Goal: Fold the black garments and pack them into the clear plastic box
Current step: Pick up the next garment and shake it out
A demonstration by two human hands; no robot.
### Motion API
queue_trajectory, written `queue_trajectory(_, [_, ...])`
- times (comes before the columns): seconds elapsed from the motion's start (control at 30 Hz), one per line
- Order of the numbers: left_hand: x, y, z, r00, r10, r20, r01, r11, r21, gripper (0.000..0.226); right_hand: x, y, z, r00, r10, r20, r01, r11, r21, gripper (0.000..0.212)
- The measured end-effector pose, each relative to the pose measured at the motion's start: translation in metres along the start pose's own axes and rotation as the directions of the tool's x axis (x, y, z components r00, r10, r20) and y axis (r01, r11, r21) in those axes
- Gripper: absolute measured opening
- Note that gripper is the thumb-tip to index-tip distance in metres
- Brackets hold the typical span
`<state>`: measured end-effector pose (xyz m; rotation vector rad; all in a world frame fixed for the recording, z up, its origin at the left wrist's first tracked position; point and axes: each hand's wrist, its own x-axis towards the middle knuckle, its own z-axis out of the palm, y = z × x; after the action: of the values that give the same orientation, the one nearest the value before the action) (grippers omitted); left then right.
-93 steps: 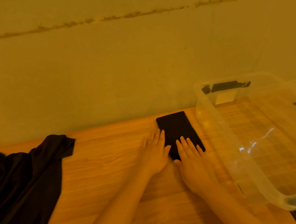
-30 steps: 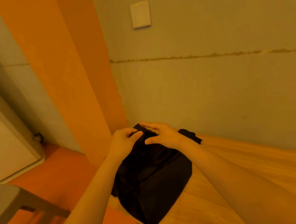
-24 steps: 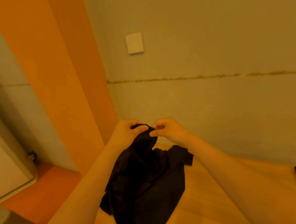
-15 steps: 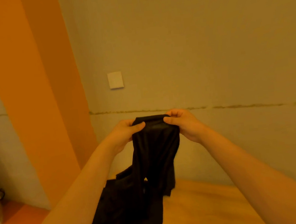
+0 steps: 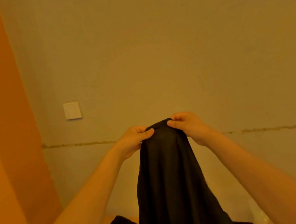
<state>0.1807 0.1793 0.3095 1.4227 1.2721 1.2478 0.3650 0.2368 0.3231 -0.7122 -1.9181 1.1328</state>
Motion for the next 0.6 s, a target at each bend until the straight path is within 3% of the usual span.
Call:
queue_trajectory(0.1, [0.005, 0.016, 0.018, 0.984, 0.041, 0.175, -0.039, 0.999, -0.015, 0.020, -0.014, -0.010, -0.009, 0.998, -0.058, 0.002, 0.058, 0.995, -0.086, 0.014])
queue_trajectory(0.17, [0.000, 0.022, 0.034, 0.982, 0.070, 0.174, -0.067, 0.997, -0.023, 0.018, -0.027, -0.013, -0.012, 0.994, -0.095, -0.058, 0.090, 0.992, -0.092, 0.015])
queue_trajectory(0.27, [-0.018, 0.013, 0.048, 0.990, 0.124, 0.070, -0.121, 0.992, -0.040, 0.017, -0.050, -0.015, -0.010, 0.991, -0.081, -0.110, 0.075, 0.995, -0.062, 0.014])
queue_trajectory(0.4, [-0.046, 0.002, 0.058, 0.981, 0.138, -0.134, -0.159, 0.974, -0.162, 0.019, -0.081, -0.016, -0.003, 0.991, 0.089, 0.098, -0.071, 0.982, -0.173, 0.001])
queue_trajectory(0.5, [-0.061, 0.013, 0.051, 0.954, 0.142, -0.263, -0.192, 0.965, -0.176, 0.017, -0.099, -0.003, 0.000, 0.932, 0.261, 0.252, -0.193, 0.945, -0.264, 0.017])
queue_trajectory(0.6, [-0.070, 0.027, 0.031, 0.919, 0.176, -0.354, -0.210, 0.976, -0.060, 0.018, -0.114, 0.010, -0.002, 0.901, 0.318, 0.295, -0.253, 0.938, -0.238, 0.040])
